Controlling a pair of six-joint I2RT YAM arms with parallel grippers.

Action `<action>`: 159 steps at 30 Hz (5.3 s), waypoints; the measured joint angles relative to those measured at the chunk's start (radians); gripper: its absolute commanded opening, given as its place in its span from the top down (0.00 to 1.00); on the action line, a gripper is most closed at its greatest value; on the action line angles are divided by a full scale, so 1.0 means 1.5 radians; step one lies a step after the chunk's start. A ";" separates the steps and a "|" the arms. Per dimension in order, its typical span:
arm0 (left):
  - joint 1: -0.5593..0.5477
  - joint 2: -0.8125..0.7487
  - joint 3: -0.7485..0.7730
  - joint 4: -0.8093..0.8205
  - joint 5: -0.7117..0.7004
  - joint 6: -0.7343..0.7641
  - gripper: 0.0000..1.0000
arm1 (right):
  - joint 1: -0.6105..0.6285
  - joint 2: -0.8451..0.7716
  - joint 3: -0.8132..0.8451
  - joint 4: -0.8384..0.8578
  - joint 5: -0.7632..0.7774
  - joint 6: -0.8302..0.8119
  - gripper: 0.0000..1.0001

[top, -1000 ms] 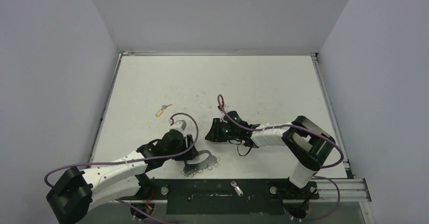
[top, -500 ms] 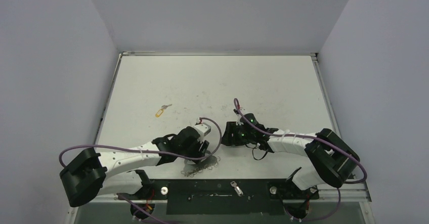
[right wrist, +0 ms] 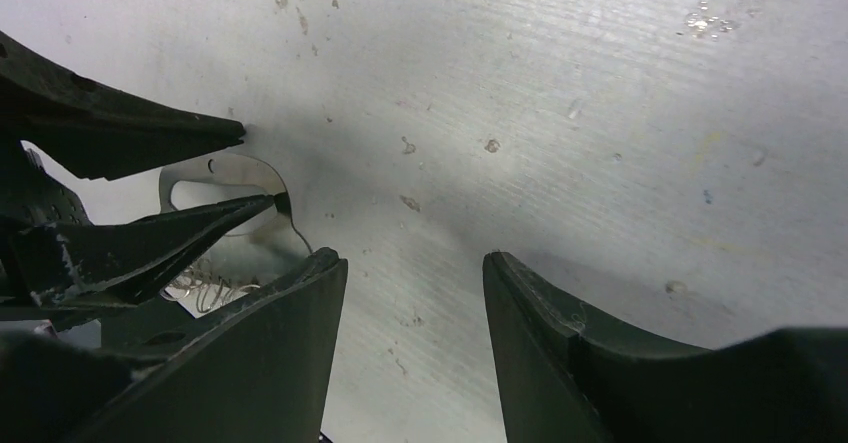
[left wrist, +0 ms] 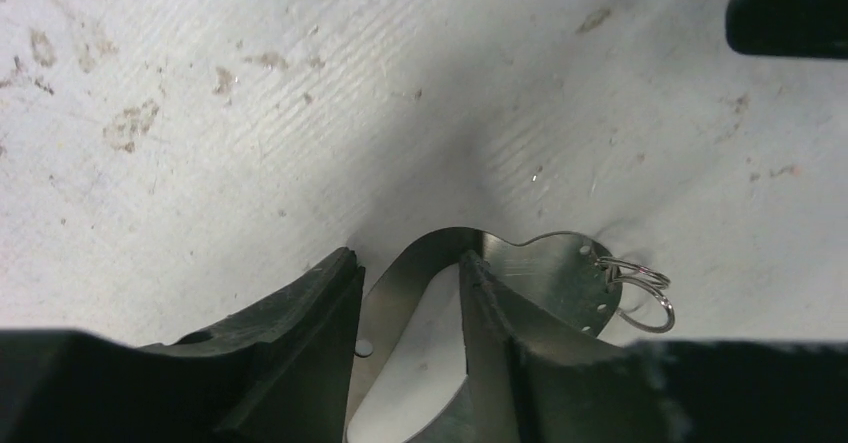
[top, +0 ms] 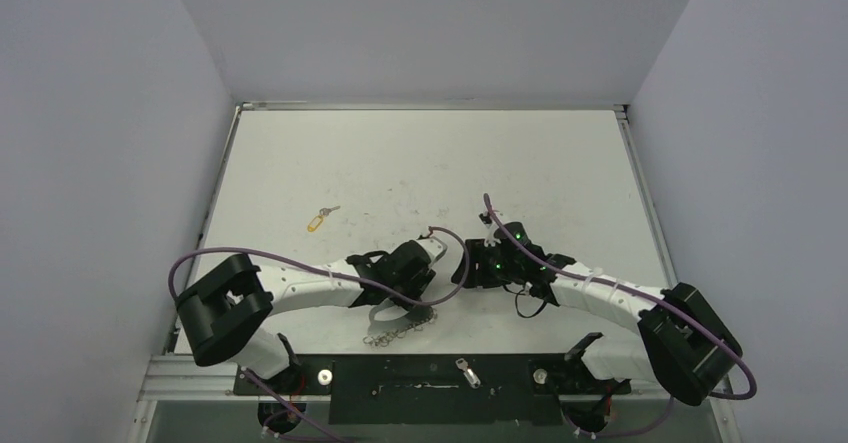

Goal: Put the keys on the keyring

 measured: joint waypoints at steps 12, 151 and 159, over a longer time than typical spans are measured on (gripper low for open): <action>-0.006 0.108 0.097 0.021 -0.062 -0.037 0.75 | -0.035 -0.078 -0.002 -0.100 0.003 -0.046 0.45; 0.057 -0.092 -0.110 0.282 0.071 -0.224 0.54 | -0.076 0.054 0.018 0.104 -0.151 0.038 0.53; 0.067 0.021 -0.029 0.281 0.123 -0.295 0.63 | -0.088 0.050 0.019 0.028 -0.127 -0.017 0.62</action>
